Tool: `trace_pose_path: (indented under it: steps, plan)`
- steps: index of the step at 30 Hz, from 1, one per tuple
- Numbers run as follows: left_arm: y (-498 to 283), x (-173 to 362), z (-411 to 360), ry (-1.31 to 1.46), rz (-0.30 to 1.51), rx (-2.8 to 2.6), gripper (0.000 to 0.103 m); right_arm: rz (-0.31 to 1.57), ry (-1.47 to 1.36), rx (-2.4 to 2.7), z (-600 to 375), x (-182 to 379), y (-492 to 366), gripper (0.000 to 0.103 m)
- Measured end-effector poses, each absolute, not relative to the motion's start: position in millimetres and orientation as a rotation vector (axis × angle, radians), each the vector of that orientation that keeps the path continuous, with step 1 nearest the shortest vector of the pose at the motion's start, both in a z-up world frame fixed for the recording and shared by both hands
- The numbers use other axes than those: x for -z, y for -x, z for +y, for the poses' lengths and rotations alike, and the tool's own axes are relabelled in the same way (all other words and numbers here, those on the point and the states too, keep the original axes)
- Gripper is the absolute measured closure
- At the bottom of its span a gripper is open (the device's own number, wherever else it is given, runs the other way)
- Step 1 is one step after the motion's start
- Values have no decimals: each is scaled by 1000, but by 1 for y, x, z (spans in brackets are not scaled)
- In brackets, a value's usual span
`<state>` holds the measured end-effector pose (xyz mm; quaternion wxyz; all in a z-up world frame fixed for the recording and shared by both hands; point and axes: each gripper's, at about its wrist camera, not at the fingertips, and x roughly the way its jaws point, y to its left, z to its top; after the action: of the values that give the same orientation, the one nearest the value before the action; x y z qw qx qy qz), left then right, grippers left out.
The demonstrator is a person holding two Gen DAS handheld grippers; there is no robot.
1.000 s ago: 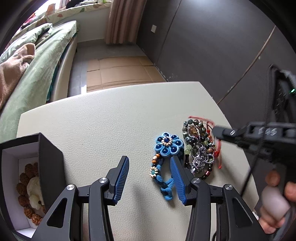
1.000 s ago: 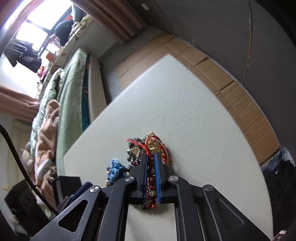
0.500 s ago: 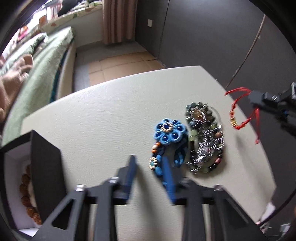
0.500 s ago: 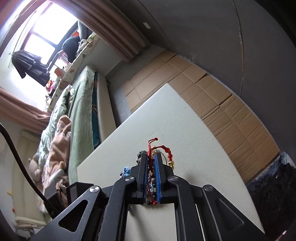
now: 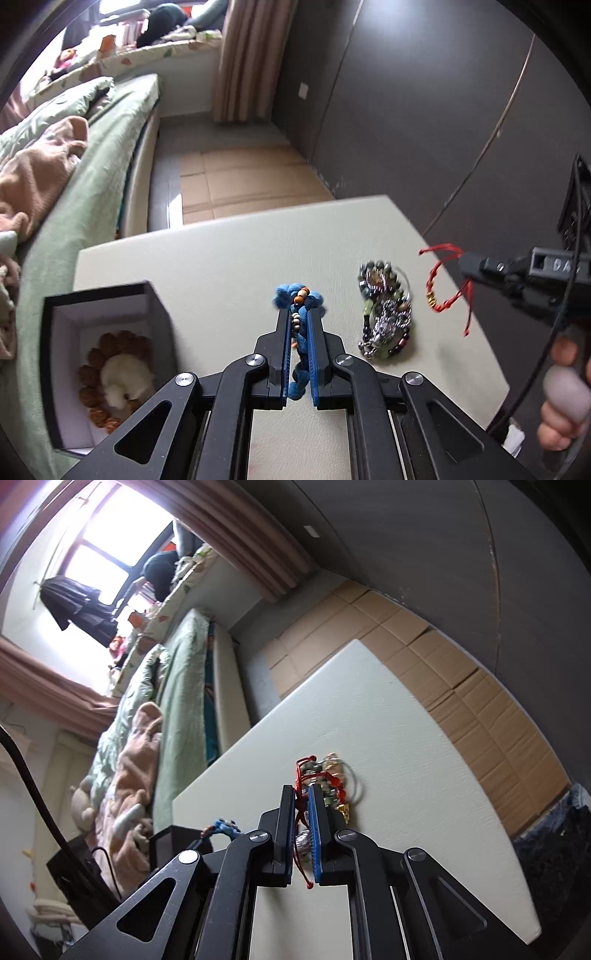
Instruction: Organize jewelry
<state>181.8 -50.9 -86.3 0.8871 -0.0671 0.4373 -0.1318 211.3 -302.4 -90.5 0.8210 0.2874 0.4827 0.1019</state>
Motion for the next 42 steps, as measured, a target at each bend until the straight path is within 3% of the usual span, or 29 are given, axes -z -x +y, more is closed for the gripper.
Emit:
trace_pose_path:
  steps: [29,38,39,42]
  plan:
    - [-146,26,82,363,715,55,95,924,-540,-678,-153,64,-189,94]
    - [-139,21,104,409,684,14,95,946,-544,-751,-104,80,-193,94]
    - [-139,20,104,407,685,18,95,952,-531,-747,-100,82,-193,91]
    - [-141,22,104,396,710,43,95,1015,-483,-739,-89,90,-198,44]
